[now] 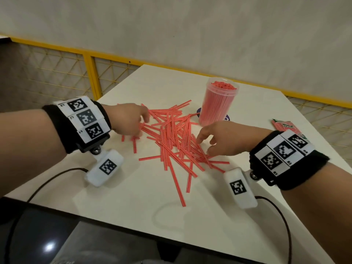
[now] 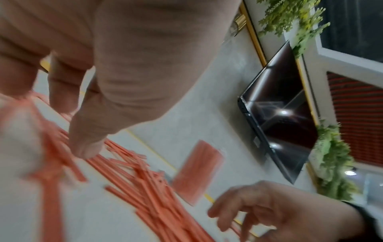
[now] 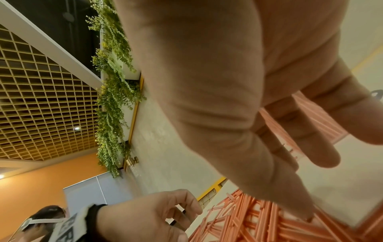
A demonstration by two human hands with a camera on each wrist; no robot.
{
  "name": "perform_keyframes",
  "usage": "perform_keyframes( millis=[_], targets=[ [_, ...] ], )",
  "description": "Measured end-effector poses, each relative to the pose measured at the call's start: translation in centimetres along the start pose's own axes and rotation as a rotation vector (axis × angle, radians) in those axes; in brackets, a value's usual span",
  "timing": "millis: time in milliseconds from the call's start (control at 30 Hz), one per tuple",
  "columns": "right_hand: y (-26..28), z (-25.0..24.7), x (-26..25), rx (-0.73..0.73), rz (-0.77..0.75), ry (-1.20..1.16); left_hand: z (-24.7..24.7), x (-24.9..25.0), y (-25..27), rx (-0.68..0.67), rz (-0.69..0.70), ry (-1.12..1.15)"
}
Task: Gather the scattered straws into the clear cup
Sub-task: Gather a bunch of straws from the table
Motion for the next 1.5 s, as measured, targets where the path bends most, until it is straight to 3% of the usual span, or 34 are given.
perform_keyframes(
  millis=[100, 200, 400, 667, 800, 1133, 1367, 1500],
  targets=[
    [-0.4, 0.4, -0.1, 0.015, -0.001, 0.005, 0.2, -3.5, 0.0, -0.022, -0.169, -0.106],
    [-1.2, 0.8, -0.1, 0.027, 0.066, -0.012, 1.1, -4.6, 0.2, -0.092, -0.191, -0.134],
    [-2.1, 2.0, -1.7, -0.117, 0.123, 0.026, 1.9, -1.9, 1.1, -0.134, -0.071, -0.151],
    [-2.2, 2.6, -3.2, -0.099, 0.147, 0.092, 1.6, 4.4, 2.1, -0.156, 0.063, -0.178],
    [-1.6, 2.8, -3.2, -0.132, 0.136, 0.034, 1.5, 6.3, 2.2, -0.153, 0.087, -0.029],
    [-0.9, 2.2, -1.0, -0.092, 0.106, 0.031, 3.1, 6.5, 2.5, -0.262, 0.179, 0.001],
    [-0.9, 1.5, 0.3, -0.040, 0.072, -0.001, 2.6, 10.0, 1.8, -0.206, 0.392, 0.075],
    [-0.6, 0.9, 0.8, 0.002, 0.039, 0.011, 1.4, 11.3, 1.7, -0.094, 0.449, 0.124]
  ],
)
Point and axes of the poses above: each hand's wrist, its own y-axis away from the middle knuckle, its own z-axis out of the palm, x = y × z, the point moved 7 cm from there along -y, towards the middle knuckle, and after that the axes turned 9 degrees about -y, right-handed, at the moved point
